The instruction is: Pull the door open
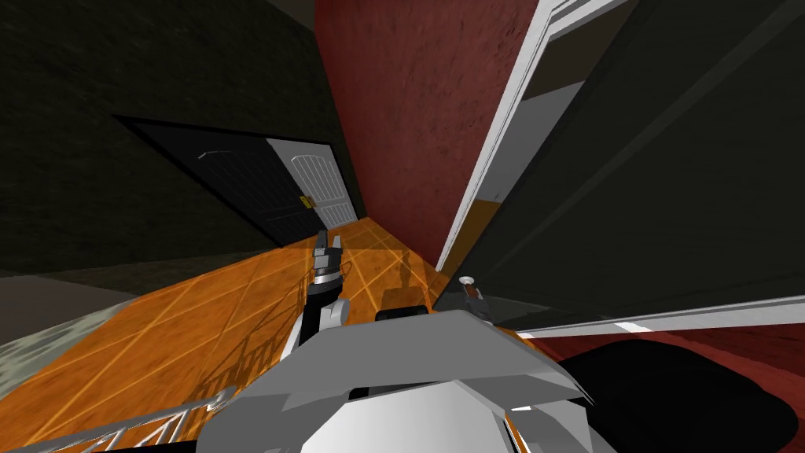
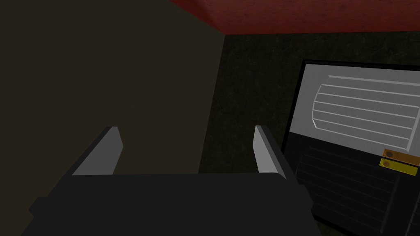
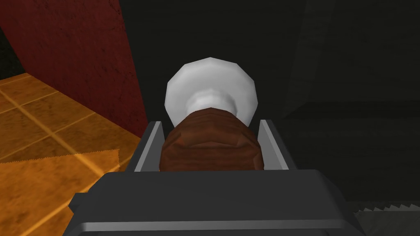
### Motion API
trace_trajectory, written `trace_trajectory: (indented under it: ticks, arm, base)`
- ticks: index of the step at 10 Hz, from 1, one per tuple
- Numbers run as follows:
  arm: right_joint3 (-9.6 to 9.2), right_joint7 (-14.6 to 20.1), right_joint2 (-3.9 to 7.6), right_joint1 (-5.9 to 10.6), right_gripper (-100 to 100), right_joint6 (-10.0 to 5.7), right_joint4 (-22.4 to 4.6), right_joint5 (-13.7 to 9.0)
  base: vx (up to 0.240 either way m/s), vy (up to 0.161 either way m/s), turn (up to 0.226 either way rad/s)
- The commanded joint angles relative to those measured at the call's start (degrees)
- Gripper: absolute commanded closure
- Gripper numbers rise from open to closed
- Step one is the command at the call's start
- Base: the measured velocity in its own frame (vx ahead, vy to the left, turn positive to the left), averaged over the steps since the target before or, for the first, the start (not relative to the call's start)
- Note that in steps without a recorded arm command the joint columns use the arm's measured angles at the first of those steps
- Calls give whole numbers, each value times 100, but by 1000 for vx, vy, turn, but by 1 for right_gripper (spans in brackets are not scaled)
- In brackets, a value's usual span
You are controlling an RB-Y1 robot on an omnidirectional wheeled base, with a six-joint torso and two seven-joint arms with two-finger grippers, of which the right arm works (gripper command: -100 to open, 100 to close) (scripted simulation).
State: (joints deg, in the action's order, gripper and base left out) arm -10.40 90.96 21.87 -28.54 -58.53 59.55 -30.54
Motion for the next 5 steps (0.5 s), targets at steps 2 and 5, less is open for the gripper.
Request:
trace_trajectory:
  ticks: [2,5]
  arm:
    - [-95,105,82,-15,100,-107,-63,70]
    - [-221,243,191,-35,100,-248,-146,163]
  base:
    - [-172,-7,114]
    - [-193,-15,95]
